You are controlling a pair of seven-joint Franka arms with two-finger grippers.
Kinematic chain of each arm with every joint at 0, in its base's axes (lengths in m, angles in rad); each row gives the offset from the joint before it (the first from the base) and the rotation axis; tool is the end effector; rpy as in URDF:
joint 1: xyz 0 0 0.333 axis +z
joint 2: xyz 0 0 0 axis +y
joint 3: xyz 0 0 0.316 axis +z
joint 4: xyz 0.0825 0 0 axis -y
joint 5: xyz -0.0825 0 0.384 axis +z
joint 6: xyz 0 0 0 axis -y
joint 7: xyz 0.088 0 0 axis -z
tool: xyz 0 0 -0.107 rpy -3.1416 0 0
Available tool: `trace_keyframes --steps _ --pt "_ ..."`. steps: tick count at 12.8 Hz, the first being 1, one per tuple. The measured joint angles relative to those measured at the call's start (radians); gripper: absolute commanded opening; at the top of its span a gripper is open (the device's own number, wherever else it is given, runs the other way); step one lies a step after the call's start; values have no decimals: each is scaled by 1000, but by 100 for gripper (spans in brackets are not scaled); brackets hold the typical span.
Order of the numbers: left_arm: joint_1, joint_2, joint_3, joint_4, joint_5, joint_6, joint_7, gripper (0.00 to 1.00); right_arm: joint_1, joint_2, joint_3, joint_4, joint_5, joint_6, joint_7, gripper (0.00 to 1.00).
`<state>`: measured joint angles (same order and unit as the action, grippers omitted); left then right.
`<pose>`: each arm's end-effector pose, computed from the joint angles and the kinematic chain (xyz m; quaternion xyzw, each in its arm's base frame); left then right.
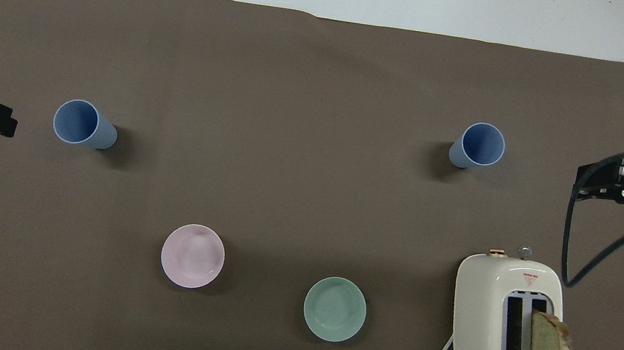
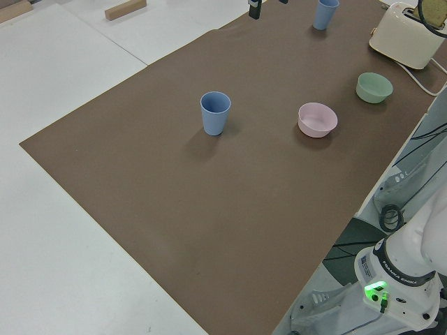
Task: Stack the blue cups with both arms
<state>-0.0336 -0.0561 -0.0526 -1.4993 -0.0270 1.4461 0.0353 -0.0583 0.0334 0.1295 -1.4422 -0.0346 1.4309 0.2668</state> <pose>0.5211 -0.0492 0.6771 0.9980 -0.0624 0.0011 0.0120 0.5495 0.0337 0.6541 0.9947 -0.0996 -0.0194 0.0185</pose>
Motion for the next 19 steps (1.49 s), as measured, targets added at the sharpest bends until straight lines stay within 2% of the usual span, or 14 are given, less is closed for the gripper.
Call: trace_keyframes --steps 19 --pt "0 -9 -1 -16 -7 -13 -1 100 0 0 -5 0 0 0 0 100"
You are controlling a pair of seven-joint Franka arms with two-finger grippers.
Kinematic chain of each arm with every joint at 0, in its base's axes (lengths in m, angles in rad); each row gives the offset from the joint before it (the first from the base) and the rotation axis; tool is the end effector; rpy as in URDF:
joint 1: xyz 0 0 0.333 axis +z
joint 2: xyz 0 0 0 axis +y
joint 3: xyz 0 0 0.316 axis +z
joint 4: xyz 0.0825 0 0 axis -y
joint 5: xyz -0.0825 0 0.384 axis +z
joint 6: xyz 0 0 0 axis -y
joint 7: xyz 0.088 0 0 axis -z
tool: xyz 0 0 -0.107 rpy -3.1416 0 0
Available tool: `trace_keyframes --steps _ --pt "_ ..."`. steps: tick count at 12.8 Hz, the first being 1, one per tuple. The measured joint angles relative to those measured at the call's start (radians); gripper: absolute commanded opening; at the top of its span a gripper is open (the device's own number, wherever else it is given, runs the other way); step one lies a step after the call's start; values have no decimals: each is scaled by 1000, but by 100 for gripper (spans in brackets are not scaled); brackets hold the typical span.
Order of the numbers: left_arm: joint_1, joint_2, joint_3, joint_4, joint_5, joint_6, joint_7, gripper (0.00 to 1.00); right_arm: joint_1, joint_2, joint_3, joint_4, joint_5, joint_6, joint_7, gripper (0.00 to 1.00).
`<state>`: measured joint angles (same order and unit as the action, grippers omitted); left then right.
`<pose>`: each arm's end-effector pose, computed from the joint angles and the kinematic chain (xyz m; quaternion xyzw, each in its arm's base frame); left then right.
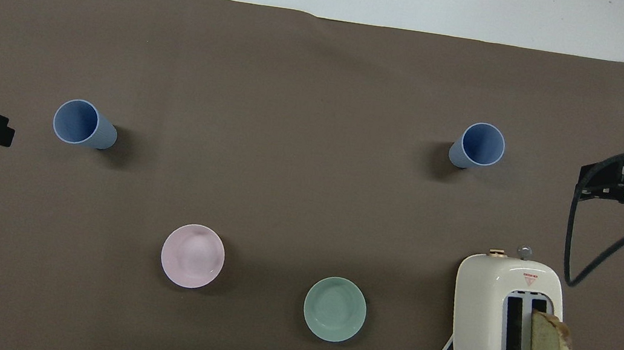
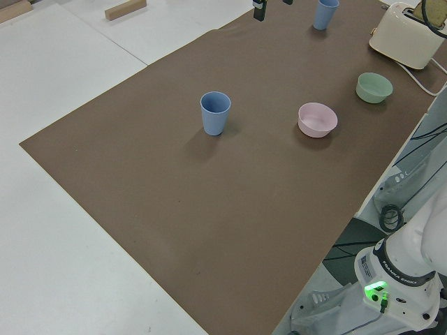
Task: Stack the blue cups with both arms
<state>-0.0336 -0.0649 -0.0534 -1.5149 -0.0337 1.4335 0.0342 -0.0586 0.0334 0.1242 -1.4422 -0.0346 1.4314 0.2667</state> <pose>0.5169 -0.0502 0.6734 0.9979 -0.0626 -0.0087 0.0148 0.5497 0.0306 0.6541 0.9944 -0.1024 -0.0192 0.0185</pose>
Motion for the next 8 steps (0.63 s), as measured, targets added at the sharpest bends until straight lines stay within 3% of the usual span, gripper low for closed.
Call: trace_keyframes --steps 8 --pt "0 0 2 0 0 3 8 100 0 0 -1 0 0 2 0 100"
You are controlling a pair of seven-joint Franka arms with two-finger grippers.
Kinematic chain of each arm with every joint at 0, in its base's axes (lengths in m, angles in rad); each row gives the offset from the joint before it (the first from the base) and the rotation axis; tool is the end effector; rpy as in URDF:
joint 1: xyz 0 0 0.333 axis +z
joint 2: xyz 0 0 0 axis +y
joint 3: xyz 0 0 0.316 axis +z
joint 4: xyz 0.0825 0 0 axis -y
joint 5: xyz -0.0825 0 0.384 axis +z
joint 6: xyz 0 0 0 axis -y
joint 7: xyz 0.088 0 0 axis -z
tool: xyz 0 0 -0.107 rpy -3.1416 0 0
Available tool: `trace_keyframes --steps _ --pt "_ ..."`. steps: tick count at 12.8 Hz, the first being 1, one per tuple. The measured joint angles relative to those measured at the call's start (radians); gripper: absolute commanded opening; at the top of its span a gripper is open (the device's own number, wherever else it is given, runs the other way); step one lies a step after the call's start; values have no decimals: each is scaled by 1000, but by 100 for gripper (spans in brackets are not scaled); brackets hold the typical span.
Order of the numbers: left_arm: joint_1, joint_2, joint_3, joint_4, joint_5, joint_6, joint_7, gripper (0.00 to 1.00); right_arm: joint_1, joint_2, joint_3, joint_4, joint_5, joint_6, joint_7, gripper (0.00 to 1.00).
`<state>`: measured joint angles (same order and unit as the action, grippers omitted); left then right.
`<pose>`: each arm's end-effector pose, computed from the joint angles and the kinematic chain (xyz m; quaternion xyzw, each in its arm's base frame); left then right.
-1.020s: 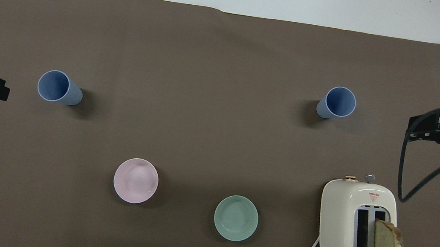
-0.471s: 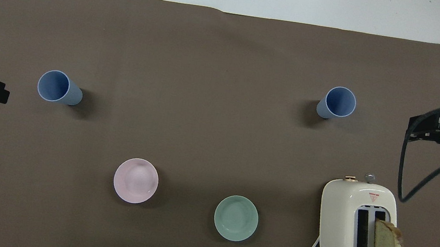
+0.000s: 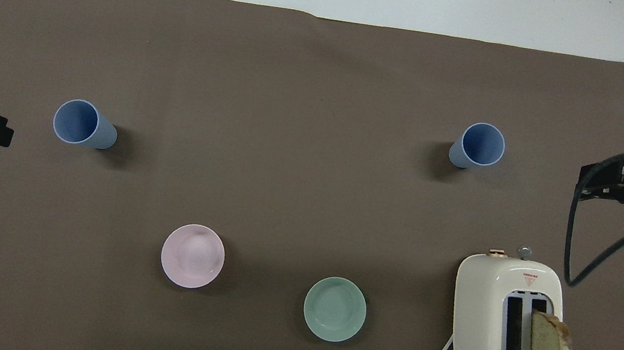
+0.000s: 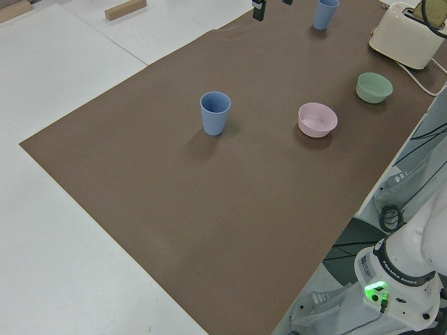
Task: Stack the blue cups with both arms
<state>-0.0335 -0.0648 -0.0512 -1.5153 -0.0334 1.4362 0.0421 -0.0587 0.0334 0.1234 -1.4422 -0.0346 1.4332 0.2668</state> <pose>0.5174 -0.0490 0.6734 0.9977 -0.0654 -0.0075 0.0148 0.5499 0.0302 0.6543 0.9944 -0.1028 -0.0183 0.0184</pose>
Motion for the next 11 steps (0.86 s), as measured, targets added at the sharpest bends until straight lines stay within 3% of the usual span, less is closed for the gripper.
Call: trace_keyframes --steps 6,11 --pt "9 20 12 -86 0 118 0 100 0 0 -1 0 0 1 0 100" --pt "79 91 15 -185 0 322 -18 100 0 0 -1 0 0 16 0 100"
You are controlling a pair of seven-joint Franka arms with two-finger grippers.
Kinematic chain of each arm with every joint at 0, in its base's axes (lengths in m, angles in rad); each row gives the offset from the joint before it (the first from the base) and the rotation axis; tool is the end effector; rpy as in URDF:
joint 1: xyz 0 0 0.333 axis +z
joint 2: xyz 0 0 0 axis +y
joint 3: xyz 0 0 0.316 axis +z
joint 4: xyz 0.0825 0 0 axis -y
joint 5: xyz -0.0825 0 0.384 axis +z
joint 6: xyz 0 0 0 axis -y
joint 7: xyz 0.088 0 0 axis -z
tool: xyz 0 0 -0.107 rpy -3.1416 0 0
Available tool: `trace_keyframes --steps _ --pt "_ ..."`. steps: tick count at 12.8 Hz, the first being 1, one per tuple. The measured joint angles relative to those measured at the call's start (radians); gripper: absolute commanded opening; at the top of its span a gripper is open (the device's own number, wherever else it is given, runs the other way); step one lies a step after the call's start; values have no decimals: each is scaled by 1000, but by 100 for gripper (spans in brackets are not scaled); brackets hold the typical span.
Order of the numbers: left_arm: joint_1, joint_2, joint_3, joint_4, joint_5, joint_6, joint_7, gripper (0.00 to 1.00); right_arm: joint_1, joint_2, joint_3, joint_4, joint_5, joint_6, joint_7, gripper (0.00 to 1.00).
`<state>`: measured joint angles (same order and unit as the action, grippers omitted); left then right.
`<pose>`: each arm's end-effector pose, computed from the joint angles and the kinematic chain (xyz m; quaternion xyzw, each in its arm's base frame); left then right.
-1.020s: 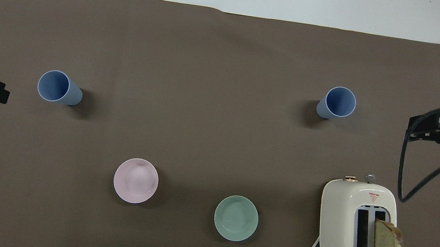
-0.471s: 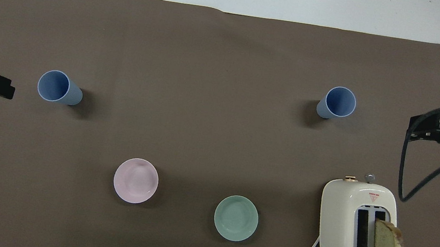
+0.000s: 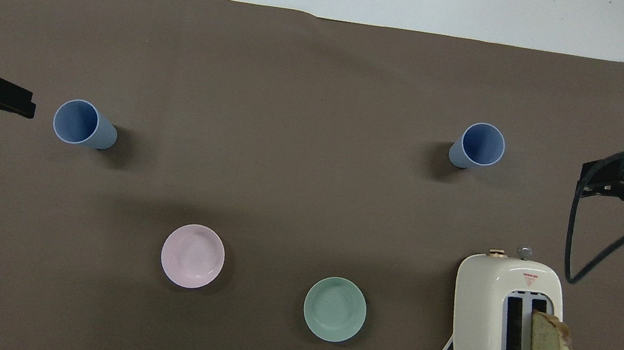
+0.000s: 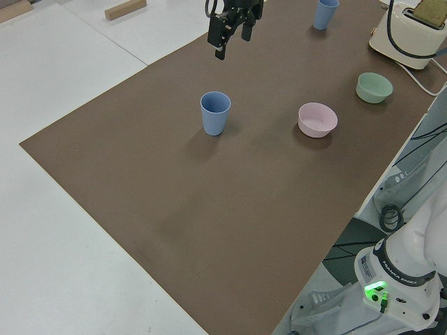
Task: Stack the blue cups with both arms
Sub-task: 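Reach the left gripper to the blue cup nearest it, then close the left gripper on the blue cup's rim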
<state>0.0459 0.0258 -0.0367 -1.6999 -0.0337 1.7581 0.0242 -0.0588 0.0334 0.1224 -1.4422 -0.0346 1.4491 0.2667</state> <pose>0.5742 0.0025 0.5650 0.9997 -0.0046 0.0165 0.0168 0.5517 0.0297 0.6556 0.9945 -0.1032 -0.0105 0.0171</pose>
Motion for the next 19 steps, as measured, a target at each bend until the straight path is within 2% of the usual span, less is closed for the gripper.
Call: trace_keyframes --steps 8,15,16,18,19 --pt "37 168 0 -61 -1 192 -111 100 0 0 0 0 0 1 0 100" --pt "37 186 -5 -178 -3 319 -135 100 1 0 1 0 0 1 -4 100" --pt "37 191 -8 -199 -3 346 -135 96 1 0 1 0 0 1 -4 100" --pt "37 200 -13 -224 -3 372 -133 0 1 0 1 0 0 1 -6 100" --pt "36 201 -14 -226 -3 373 -120 0 1 0 2 0 0 1 -6 100"
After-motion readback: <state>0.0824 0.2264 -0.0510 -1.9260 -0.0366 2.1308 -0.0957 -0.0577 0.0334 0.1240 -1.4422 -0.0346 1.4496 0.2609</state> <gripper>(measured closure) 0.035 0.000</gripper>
